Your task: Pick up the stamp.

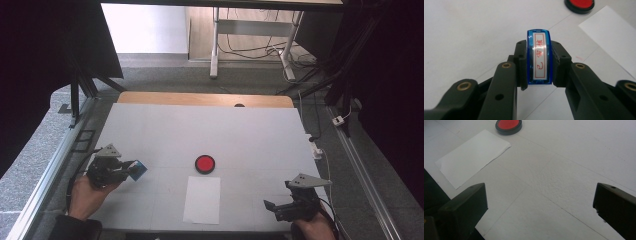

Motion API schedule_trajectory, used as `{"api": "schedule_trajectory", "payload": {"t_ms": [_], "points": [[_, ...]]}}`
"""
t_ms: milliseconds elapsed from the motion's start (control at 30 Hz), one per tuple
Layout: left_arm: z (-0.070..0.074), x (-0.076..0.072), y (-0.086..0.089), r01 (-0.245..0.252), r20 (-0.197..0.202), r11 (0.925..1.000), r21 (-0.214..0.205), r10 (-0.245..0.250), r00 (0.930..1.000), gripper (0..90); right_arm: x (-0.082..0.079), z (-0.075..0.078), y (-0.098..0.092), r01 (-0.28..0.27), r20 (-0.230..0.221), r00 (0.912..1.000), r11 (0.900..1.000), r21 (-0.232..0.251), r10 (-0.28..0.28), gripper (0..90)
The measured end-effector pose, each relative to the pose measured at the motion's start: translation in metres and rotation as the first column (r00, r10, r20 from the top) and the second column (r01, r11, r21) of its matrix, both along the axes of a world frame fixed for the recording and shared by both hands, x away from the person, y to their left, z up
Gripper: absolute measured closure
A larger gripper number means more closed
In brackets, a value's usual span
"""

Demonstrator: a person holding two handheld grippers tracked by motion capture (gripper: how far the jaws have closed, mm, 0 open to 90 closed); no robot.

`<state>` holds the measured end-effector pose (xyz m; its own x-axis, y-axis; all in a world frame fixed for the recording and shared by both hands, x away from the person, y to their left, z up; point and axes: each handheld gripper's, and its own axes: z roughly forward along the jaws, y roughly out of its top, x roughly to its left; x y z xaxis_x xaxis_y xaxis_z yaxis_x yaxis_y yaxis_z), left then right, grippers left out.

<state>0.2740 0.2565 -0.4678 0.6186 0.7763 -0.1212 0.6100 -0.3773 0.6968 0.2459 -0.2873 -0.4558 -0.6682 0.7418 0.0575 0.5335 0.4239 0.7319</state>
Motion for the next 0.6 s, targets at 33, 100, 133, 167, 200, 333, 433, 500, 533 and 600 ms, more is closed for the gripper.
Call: {"api": "schedule_trajectory", "payload": {"t_ms": [33,100,133,167,200,333,433,500,533,600], "points": [[0.002,0.000,-0.001,0.006,0.010,1.0000,-0.005,-0.006,0.9999,70.5,0.000,0.000,0.000,-0.001,0.000,1.0000,1.0000,0.000,0.001,0.0],[0.005,-0.001,-0.003,0.019,0.026,0.9997,-0.018,-0.018,0.9995,70.5,0.000,0.000,0.000,-0.001,0.001,1.0000,1.0000,-0.001,0.001,0.0],[0.006,-0.001,-0.004,0.021,0.033,0.9996,-0.021,-0.021,0.9992,70.5,0.000,0.000,0.000,-0.001,0.000,1.0000,1.0000,-0.001,0.001,0.0],[0.008,-0.001,-0.005,0.027,0.041,0.9994,-0.020,-0.026,0.9988,70.5,0.000,0.000,0.000,-0.001,0.001,1.0000,1.0000,0.000,0.001,0.0],[0.009,-0.001,-0.006,0.028,0.050,0.9994,-0.022,-0.027,0.9984,70.5,0.000,0.000,0.000,-0.001,0.001,1.0000,1.0000,0.000,0.001,0.0],[0.015,0.002,-0.011,0.055,0.059,0.9979,-0.034,-0.053,0.9969,70.5,0.000,0.000,0.000,-0.001,0.001,1.0000,1.0000,0.000,0.001,0.0],[0.019,0.004,-0.015,0.062,0.066,0.9974,-0.038,-0.060,0.9960,70.5,0.000,0.000,0.000,-0.001,0.001,1.0000,1.0000,-0.001,0.001,0.0],[0.021,0.006,-0.018,0.071,0.077,0.9968,-0.037,-0.068,0.9947,70.5,0.000,0.000,0.000,-0.001,0.001,1.0000,1.0000,0.000,0.001,0.0],[0.023,0.007,-0.020,0.079,0.079,0.9962,-0.038,-0.075,0.9940,70.4,0.000,0.000,0.000,-0.001,0.001,1.0000,1.0000,0.000,0.001,0.0],[0.026,0.007,-0.025,0.091,0.090,0.9952,-0.035,-0.088,0.9921,70.5,0.000,0.000,0.000,-0.001,0.001,1.0000,1.0000,0.000,0.001,0.0]]}}
